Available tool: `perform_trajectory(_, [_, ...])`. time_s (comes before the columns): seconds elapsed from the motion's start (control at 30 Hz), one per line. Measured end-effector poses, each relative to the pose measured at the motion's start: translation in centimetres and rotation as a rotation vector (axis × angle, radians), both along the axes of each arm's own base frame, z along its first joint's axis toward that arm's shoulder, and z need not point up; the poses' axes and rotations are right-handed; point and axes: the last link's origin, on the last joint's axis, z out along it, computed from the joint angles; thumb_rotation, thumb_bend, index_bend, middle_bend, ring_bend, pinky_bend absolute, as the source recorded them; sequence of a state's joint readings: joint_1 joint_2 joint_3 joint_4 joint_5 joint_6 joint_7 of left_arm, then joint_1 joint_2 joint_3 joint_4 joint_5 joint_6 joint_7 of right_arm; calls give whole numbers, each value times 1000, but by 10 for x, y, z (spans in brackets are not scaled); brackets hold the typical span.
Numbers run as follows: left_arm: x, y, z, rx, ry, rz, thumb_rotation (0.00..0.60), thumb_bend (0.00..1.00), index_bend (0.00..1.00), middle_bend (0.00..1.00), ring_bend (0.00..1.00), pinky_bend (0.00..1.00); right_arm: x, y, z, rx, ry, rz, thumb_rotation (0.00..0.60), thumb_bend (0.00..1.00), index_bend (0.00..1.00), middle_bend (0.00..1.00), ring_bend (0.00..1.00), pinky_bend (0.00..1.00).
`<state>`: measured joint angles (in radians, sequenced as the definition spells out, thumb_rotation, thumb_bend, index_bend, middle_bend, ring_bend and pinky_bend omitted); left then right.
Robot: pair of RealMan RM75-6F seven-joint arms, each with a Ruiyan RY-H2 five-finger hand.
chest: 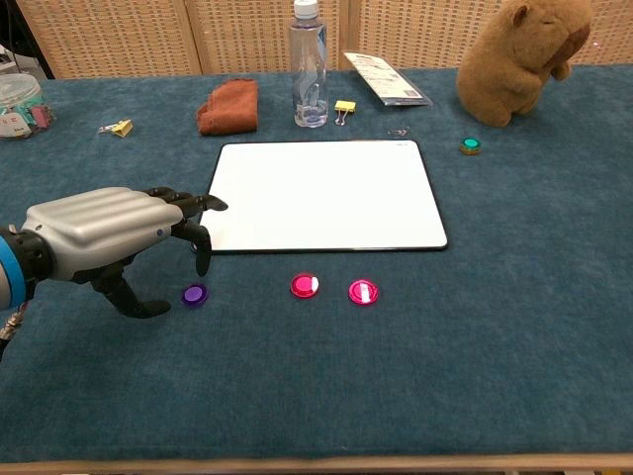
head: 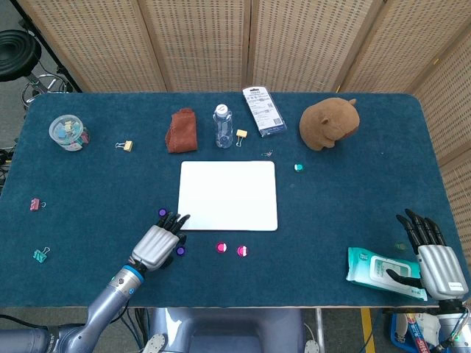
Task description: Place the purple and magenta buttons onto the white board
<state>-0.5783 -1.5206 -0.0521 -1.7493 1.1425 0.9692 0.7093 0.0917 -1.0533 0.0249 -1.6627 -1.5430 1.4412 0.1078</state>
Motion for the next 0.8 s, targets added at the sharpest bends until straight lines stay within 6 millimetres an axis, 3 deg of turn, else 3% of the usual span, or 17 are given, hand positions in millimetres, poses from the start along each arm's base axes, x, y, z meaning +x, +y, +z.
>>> perform_trajectory(0.43, [1,3,-13,-17,10,10,600,289,439,0,0,0,-2,-1,1,2,-2,-12,600,0,0,0,0,0])
perform_trajectory(0.8, [3,5,-16,-7,4,10,600,308,647,0,0,0,-3,-1,2,2,-9,-17,600,0,0,0,0,0])
